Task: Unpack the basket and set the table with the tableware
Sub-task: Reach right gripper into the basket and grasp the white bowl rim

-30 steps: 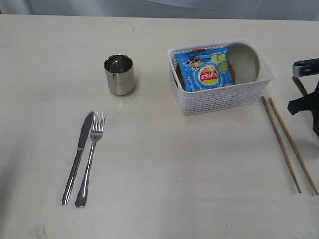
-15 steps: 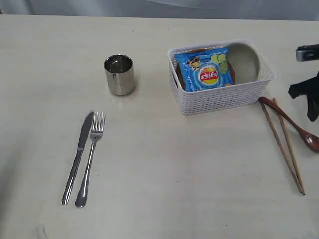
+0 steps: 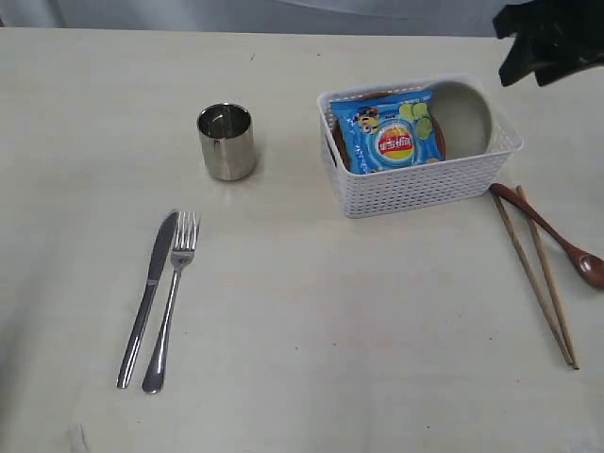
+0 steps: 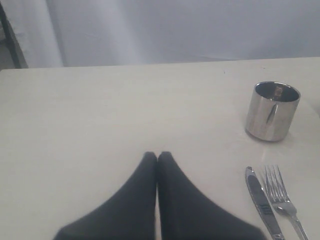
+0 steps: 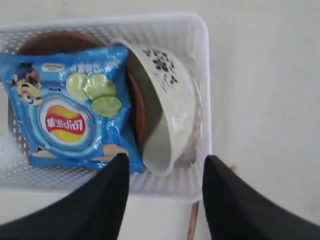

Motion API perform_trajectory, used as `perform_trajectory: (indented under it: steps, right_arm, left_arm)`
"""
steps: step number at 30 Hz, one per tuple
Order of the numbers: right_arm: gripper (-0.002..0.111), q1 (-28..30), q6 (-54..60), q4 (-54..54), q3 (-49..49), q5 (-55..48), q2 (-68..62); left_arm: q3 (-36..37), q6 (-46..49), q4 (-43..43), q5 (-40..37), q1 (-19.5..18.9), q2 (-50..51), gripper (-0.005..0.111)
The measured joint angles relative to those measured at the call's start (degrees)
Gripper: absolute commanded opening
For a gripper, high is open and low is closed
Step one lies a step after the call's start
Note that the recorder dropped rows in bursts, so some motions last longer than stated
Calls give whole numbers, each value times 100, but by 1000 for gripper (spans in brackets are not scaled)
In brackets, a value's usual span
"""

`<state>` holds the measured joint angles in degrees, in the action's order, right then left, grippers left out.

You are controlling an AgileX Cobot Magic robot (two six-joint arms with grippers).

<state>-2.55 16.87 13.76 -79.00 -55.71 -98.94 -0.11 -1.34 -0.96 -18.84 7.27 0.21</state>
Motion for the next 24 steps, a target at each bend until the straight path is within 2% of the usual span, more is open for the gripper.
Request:
perform_trajectory:
  steps: [5,11,17,21,24]
  right_arm:
    - [45,-909,-767,-1441,-9,467,-76]
    - [45,-1593,-2162,-3387,-9,509,-474]
    - [43,-1759,-2573,-3764,-9,496,-861]
    - [31,-1759,-2795,-3906,-9,506,-1126]
    - [15,-1759,-2899,-4033,-9,506,-1252]
  left_arm:
    - [0,0,0,0,0,0,0]
    - [0,0,0,0,0,0,0]
    - [0,0,0,0,0,0,0]
    - [0,0,0,0,0,0,0]
    - [0,0,0,0,0,0,0]
